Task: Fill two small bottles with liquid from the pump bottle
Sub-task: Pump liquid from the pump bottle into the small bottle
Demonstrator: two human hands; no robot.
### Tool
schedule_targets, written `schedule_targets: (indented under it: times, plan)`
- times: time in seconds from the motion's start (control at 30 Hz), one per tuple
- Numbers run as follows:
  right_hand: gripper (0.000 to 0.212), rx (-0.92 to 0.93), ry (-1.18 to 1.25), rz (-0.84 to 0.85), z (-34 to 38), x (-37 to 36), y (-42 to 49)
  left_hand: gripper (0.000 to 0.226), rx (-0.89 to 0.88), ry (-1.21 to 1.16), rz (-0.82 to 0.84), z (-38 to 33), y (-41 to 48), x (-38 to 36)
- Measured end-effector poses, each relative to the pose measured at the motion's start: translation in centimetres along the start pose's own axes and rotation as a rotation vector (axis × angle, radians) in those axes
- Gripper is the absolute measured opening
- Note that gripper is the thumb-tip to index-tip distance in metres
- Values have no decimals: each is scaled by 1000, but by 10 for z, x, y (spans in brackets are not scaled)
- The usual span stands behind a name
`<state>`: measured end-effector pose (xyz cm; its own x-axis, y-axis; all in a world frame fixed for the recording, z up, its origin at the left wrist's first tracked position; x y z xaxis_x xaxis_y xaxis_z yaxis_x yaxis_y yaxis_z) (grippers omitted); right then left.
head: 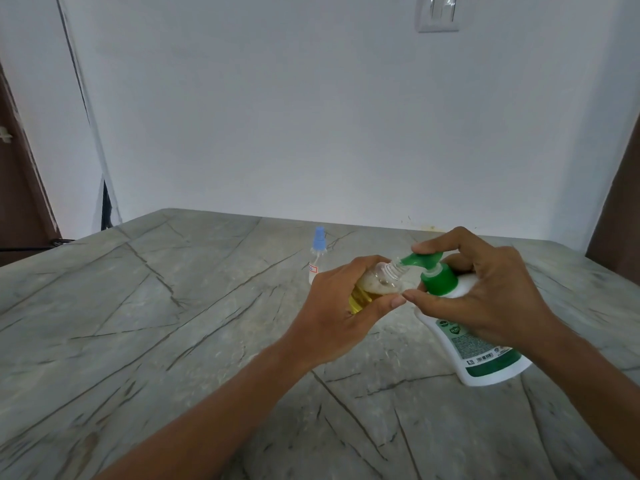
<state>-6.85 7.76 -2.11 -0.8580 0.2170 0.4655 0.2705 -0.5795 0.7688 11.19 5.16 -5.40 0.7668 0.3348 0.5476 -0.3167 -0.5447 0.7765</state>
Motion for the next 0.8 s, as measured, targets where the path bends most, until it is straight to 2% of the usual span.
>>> schedule_targets:
  times: [0.17, 0.33, 0.8]
  plan:
    - [53, 17, 0, 27, 5, -2, 0, 38, 15, -1, 9, 1, 0, -1]
    - [67, 5, -28, 76, 8, -5, -1, 35, 38, -2, 13, 2, 1, -2]
    - [51, -8, 23, 44, 8, -2, 0, 33, 37, -1, 4, 0, 1, -3]
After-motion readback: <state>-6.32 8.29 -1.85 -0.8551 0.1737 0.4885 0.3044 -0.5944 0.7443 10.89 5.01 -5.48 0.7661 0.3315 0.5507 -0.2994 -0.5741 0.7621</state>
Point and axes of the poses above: each hand's wrist, its own y-axis towards the middle knuckle, its own x-axis out of the back of the hand, z = x × y, the point moved 4 cm from there along y, towards the middle knuckle, and after that the axes turned 15 degrees about y, right-handed, at the moved point
